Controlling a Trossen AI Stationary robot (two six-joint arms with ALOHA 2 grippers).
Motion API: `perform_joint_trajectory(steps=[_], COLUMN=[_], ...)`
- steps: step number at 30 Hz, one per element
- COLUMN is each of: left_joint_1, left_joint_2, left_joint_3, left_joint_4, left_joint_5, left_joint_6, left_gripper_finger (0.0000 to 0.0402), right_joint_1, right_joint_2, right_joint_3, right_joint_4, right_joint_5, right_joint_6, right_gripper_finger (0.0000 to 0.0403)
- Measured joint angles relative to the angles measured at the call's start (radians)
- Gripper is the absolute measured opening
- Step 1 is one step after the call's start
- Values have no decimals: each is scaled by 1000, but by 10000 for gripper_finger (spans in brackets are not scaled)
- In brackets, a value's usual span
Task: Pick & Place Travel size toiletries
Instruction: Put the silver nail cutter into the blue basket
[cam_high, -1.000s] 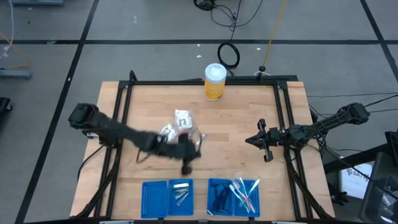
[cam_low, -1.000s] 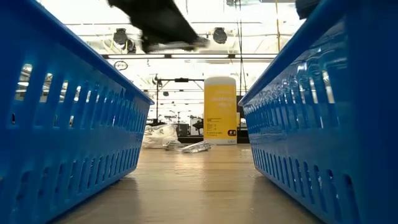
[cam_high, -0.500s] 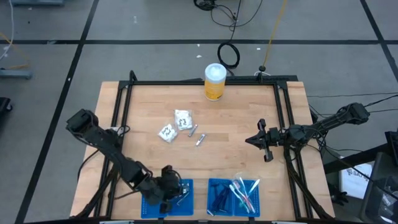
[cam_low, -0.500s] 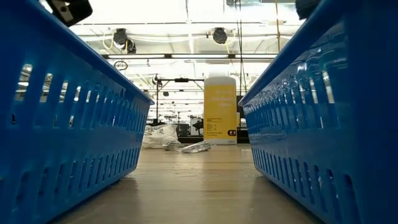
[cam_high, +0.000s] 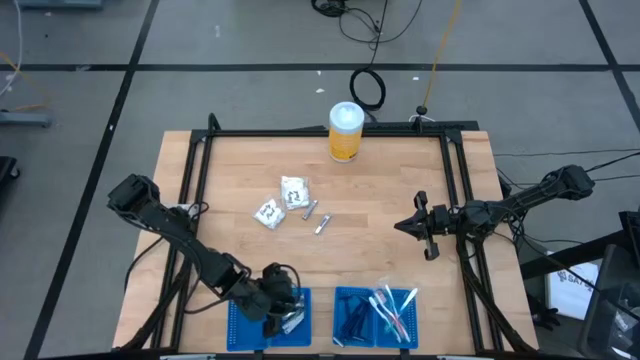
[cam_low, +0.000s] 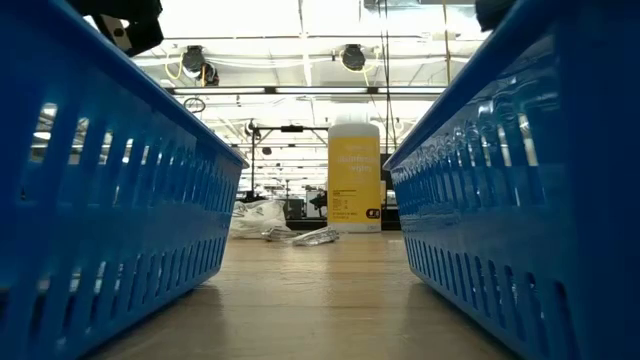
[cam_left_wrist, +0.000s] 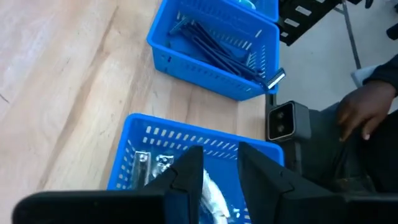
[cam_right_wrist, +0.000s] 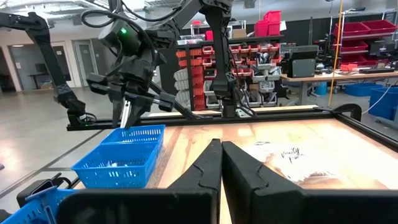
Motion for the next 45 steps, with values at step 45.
perform_joint_trajectory(steps=[45], left_joint_1=[739], left_joint_2=[268], left_joint_3=[6], left_joint_4=[-193], left_joint_5=[111], left_joint_6=[70], left_gripper_finger=[211], right_joint_1=[0], right_joint_2=[0], right_joint_3=[0], right_joint_4=[0], right_joint_5=[0], right_joint_6=[0], right_gripper_finger=[4])
